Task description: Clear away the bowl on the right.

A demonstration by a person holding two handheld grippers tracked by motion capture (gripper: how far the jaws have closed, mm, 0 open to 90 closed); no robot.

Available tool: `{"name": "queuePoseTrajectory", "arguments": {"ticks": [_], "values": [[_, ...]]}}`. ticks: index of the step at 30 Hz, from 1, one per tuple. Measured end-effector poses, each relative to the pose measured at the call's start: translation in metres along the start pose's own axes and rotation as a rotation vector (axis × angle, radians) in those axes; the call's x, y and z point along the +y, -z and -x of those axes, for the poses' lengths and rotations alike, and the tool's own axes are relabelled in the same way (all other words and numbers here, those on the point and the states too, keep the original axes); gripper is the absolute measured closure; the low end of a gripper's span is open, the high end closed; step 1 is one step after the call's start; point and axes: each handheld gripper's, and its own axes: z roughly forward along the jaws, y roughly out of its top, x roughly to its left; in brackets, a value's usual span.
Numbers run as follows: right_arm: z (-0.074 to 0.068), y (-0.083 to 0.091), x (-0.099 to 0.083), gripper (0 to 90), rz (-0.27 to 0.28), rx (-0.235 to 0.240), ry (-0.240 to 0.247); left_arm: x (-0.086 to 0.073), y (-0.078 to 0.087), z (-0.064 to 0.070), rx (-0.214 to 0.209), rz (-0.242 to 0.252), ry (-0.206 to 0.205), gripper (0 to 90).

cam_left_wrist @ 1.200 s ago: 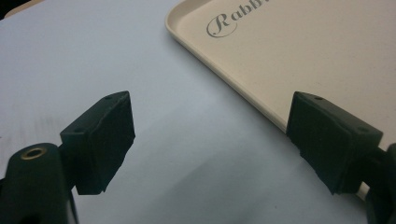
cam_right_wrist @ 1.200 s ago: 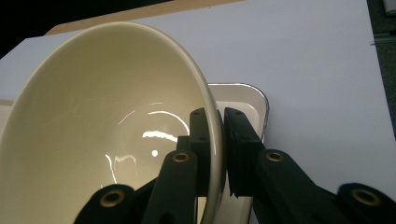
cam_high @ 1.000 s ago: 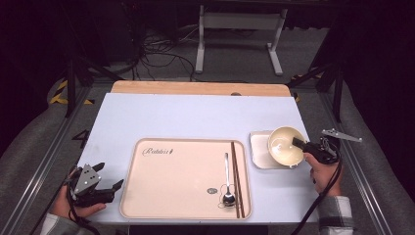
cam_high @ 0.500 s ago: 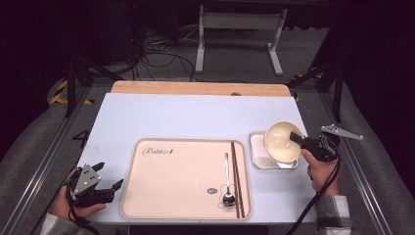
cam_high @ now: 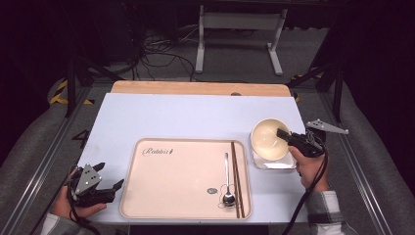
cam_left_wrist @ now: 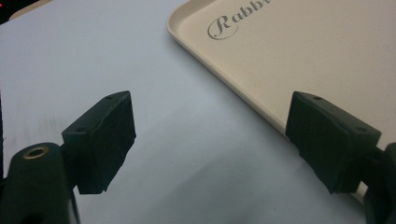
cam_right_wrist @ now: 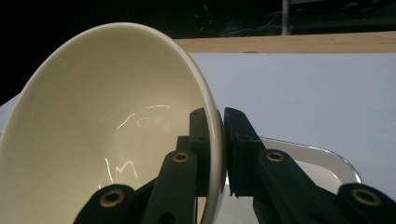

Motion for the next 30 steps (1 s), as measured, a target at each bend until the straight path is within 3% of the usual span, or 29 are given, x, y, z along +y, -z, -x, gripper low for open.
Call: {"name": "queuePoseTrajectory", "arguments": {"ticks": [13,17,22,30], "values": [[-0.048,-0.042,0.01,82.6,-0.048,0.08,0.042,0.0,0.001,-0.001,0.0,0.008,0.001,16.8],[-0.064,-0.064,0.005,82.6,-0.086,0.116,0.05,0.0,0.001,-0.001,-0.002,0.011,0.003,16.8],[-0.075,-0.08,-0.001,82.6,-0.116,0.149,0.053,0.0,0.001,0.0,0.0,0.004,0.001,16.8],[-0.096,-0.11,-0.009,82.4,-0.177,0.161,0.082,-0.001,0.0,0.0,-0.005,0.002,0.002,16.8]]}}
